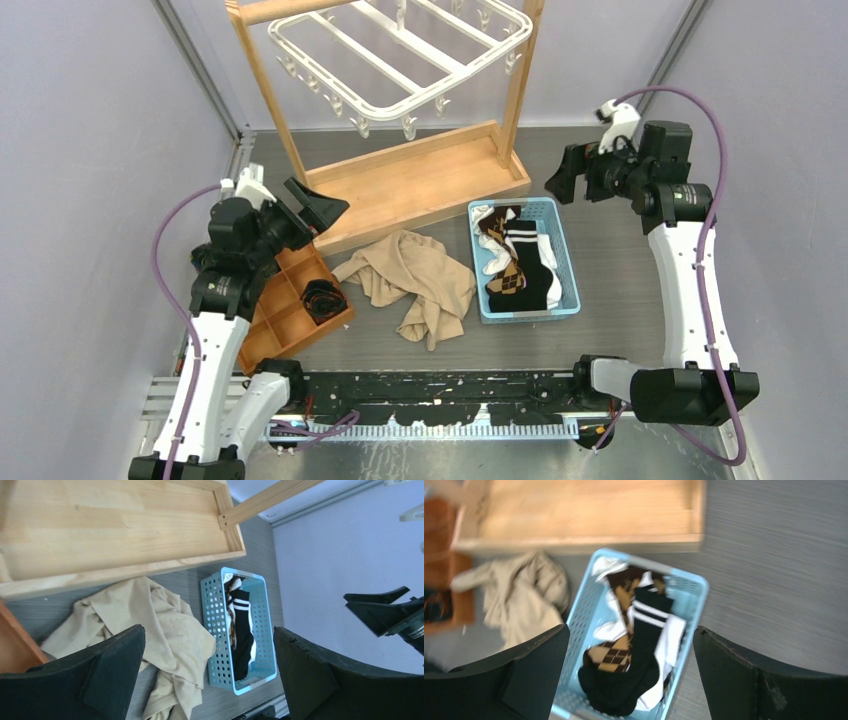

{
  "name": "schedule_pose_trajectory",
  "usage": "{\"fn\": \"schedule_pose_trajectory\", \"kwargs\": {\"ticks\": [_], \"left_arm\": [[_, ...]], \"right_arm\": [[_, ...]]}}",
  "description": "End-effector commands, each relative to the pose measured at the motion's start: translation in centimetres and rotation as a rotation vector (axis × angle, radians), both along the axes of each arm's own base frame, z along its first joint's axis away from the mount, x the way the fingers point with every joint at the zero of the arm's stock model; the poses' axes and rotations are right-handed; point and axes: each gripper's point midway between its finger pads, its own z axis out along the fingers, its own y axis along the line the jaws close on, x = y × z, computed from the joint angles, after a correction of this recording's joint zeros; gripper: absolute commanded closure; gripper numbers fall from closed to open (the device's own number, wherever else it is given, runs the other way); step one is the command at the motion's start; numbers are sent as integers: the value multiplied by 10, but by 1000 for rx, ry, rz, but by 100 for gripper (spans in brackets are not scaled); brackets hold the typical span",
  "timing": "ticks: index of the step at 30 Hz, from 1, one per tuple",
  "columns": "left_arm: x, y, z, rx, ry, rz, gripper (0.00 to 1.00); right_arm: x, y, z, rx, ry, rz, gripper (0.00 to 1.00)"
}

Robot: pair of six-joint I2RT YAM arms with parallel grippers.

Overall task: Clip the socks to the hanger
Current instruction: Pick up the sock from the bin.

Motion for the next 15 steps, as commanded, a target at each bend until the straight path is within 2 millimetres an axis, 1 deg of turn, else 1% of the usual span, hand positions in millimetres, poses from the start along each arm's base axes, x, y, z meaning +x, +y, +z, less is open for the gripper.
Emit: {"fn": "schedule_pose_trajectory", "kwargs": {"ticks": [1, 3, 5, 7, 9, 10, 11, 12, 15], "left_arm": [[2, -26, 14, -160, -79, -116, 0], [3, -35, 13, -194, -75, -169, 0], [5, -42, 8, -208, -52, -219, 0], [7, -47, 1, -216, -22, -256, 0], [10, -51, -4, -220, -2, -274, 0], [11, -52, -6, -221, -2, -275, 0], [12, -54, -7, -225, -6, -277, 0], [14, -55, -7, -235, -15, -275, 0], [19, -60, -11, -271, -24, -269, 0]], "right_arm": [[-43, 46, -15, 28, -10, 415, 0], [-47, 50, -32, 37, 38, 436, 0], [-51, 53, -54, 19, 98, 434, 0], [-48, 56, -78, -22, 148, 387, 0], [-40, 55, -99, -53, 178, 313, 1], [-35, 53, -111, -59, 192, 270, 4], [-28, 51, -116, -61, 197, 219, 5], [-22, 48, -129, -67, 220, 167, 10], [-4, 42, -147, -70, 245, 68, 22]]}}
